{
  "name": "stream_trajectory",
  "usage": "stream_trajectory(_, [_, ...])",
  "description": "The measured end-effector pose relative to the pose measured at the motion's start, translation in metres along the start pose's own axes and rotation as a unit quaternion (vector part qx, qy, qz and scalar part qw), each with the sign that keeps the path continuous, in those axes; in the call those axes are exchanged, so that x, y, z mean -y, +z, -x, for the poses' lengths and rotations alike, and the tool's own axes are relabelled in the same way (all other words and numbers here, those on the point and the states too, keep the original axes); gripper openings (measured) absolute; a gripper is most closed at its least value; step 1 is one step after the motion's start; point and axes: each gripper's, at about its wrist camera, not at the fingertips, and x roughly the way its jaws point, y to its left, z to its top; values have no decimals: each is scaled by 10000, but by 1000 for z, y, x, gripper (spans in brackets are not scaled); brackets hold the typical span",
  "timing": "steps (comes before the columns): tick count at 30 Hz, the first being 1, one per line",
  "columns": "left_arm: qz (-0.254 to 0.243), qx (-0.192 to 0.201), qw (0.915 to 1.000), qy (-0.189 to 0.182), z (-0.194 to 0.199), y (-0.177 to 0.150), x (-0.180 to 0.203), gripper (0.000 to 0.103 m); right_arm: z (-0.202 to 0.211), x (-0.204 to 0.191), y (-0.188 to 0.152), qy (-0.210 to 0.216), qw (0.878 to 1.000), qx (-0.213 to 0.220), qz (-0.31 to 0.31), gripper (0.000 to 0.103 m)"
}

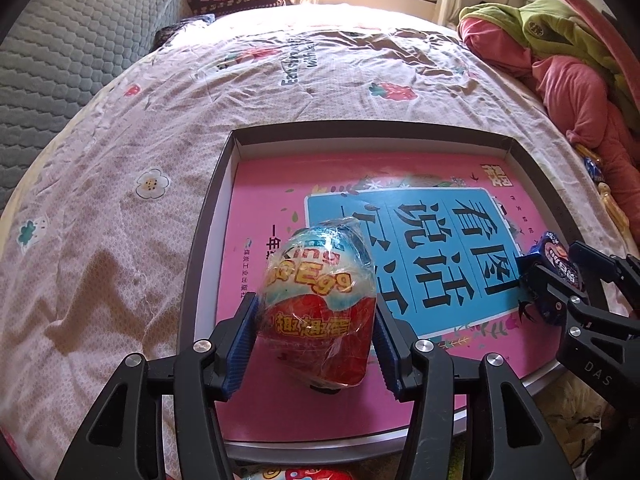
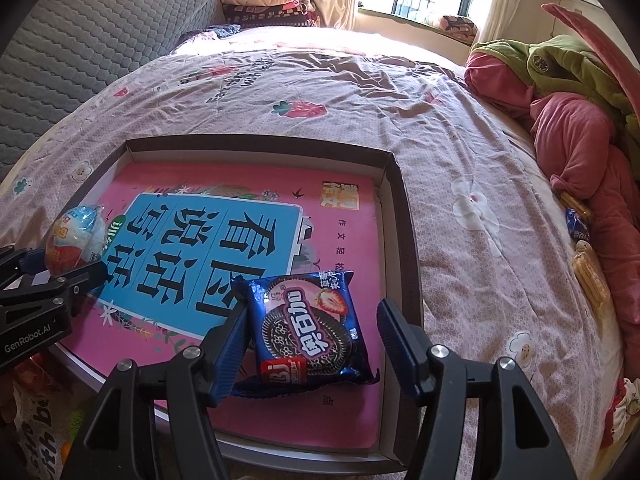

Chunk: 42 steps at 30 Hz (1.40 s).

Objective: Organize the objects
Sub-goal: 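Lower the egg onto the pink book and open the left tool while the right tool releases the packet, then withdraw both open tools back from the tray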

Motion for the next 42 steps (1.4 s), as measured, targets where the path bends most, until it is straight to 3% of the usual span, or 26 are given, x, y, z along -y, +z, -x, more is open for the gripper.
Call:
stream_trajectory(10, [119, 163, 9998, -59, 14, 2, -6, 56, 8, -3, 4, -18, 9999, 163, -3, 64])
stream_trajectory(24, [160, 594, 9980, -155, 49, -1, -3, 69, 38, -9, 12, 111, 9983, 581, 7, 70])
stream_trajectory(31, [159, 941, 9954, -7, 74, -8, -2, 71, 55, -11, 12, 154, 9969, 776, -2, 70])
stream_trajectory(42, [203, 1178, 9928, 30, 104, -22, -1, 71, 85, -7, 12, 232, 9937, 1094, -74, 70])
